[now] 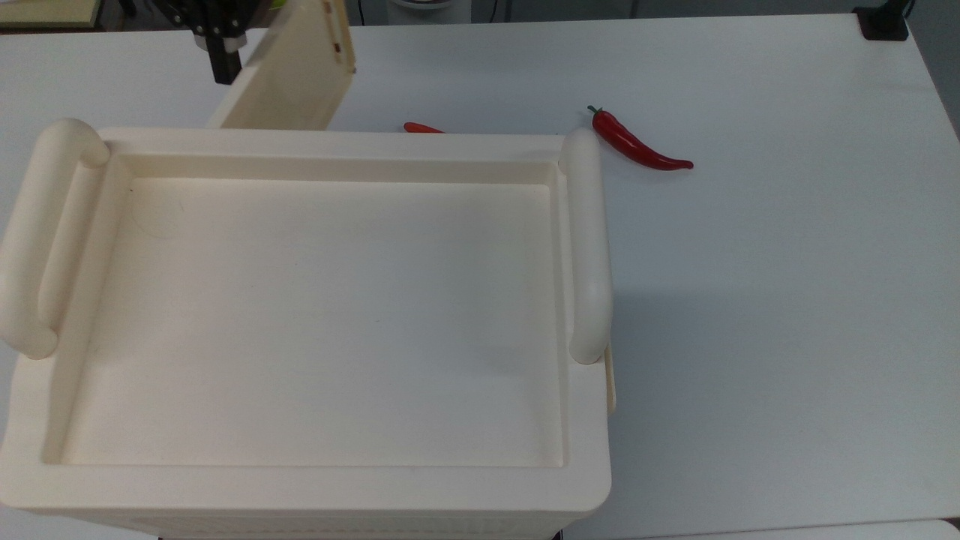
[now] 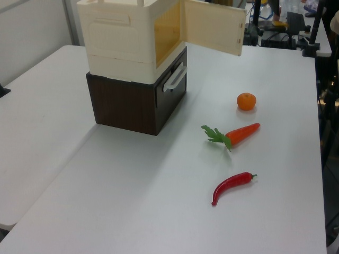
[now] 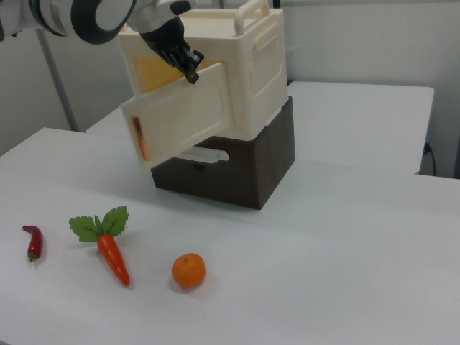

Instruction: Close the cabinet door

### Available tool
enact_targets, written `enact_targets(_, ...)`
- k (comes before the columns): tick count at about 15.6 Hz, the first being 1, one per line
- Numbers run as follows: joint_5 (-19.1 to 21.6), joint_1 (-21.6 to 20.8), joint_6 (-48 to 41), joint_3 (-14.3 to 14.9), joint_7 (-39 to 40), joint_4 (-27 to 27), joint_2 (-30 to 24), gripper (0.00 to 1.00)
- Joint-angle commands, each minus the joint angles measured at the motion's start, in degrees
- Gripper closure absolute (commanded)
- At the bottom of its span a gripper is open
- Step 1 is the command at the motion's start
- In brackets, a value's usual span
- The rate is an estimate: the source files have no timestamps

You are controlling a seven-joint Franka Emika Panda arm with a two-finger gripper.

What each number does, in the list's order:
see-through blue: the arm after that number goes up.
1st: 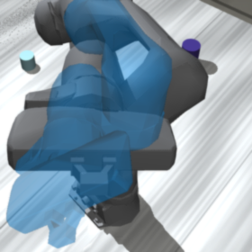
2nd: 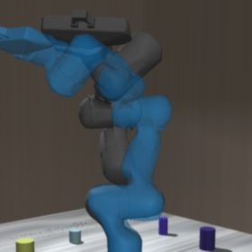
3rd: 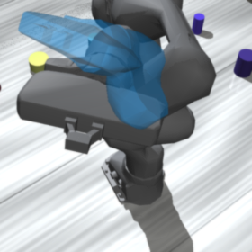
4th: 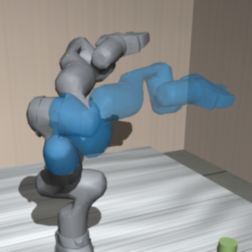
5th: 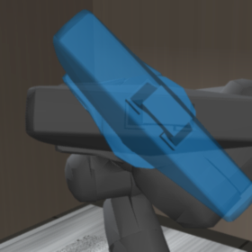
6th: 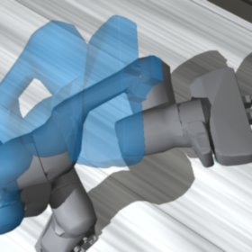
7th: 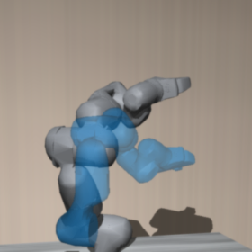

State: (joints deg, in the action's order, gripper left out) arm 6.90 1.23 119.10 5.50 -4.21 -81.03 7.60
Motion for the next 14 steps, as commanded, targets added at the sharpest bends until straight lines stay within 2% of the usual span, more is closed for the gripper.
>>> enact_targets(1,0.67,-2.37,9.28,-0.40,-3.87,-1.41,2.32,1.00)
enact_targets(5,-0.04,-3.61,16.07,-0.40,-6.51,-1.41,4.62,1.00)
enact_targets(11,-0.04,-3.70,15.38,-0.40,-6.43,-1.76,4.35,0.99)
enact_targets(14,-1.44,-3.87,14.50,-0.40,-5.81,-4.74,2.87,0.98)
